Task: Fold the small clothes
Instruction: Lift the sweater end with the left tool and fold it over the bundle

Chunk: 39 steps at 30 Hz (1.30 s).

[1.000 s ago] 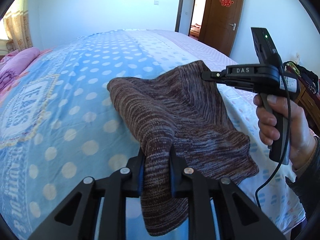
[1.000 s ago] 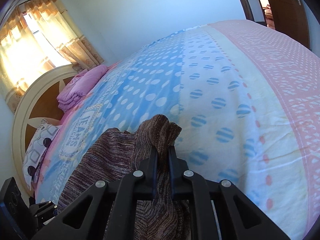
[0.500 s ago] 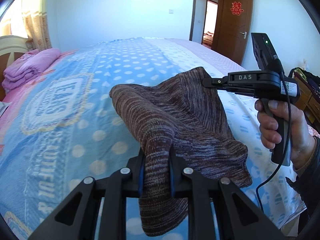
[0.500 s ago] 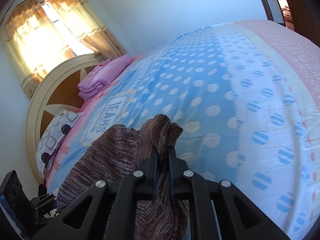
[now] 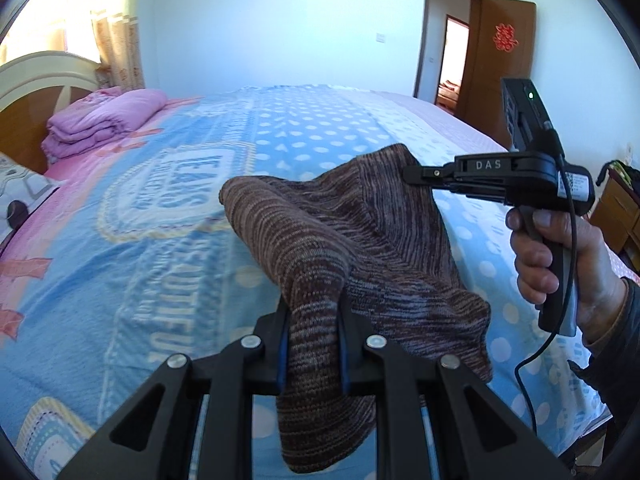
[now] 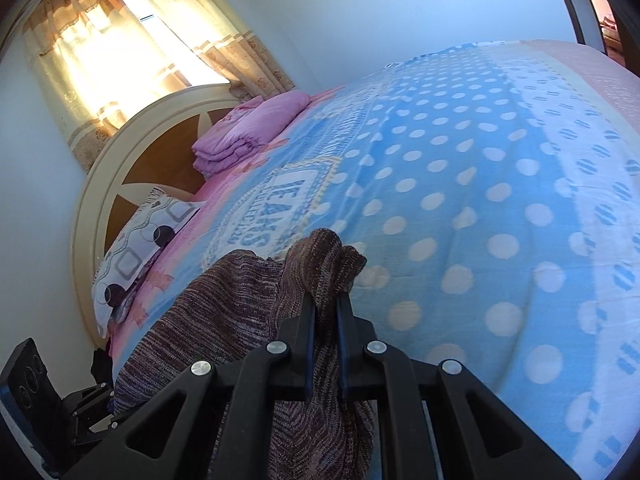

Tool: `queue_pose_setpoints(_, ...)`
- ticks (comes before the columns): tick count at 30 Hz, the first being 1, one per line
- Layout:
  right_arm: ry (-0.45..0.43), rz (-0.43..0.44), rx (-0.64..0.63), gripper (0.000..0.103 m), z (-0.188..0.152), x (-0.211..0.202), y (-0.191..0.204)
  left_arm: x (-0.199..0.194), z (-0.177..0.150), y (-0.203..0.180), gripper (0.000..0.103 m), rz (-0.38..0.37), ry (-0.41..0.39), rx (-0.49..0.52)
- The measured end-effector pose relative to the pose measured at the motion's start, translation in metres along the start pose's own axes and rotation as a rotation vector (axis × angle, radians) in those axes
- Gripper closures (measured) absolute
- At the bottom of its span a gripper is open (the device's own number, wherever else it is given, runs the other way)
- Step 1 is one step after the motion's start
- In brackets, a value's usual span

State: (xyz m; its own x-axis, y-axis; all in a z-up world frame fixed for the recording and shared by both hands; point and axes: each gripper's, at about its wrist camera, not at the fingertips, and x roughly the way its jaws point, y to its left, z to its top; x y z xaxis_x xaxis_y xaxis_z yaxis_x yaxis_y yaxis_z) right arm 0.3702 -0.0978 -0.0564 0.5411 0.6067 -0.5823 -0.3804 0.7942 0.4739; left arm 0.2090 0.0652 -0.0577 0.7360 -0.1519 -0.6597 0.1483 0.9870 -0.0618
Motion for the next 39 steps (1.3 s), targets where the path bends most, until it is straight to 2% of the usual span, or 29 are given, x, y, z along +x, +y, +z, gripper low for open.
queue_pose_setpoints(9,0.037,0.053,-0.056,0.095,0.002,0.033,0.044,-0.014,-0.013,0.033,0.084,0.052,-0.017,-0.046)
queue_pose_setpoints(16,0.088,0.068,-0.093,0.095,0.003,0.061,0.065,-0.013,-0.029,0.052,0.084,0.082,0.01,-0.075)
queue_pose_setpoints(25,0.153,0.054,-0.14,0.095,-0.001,0.097,0.081,-0.011,-0.046,0.067,0.084,0.098,0.044,-0.106)
queue_pose_setpoints(39,0.179,0.039,-0.154,0.095,-0.005,0.113,0.088,-0.011,-0.06,0.073,0.084,0.078,0.072,-0.134)
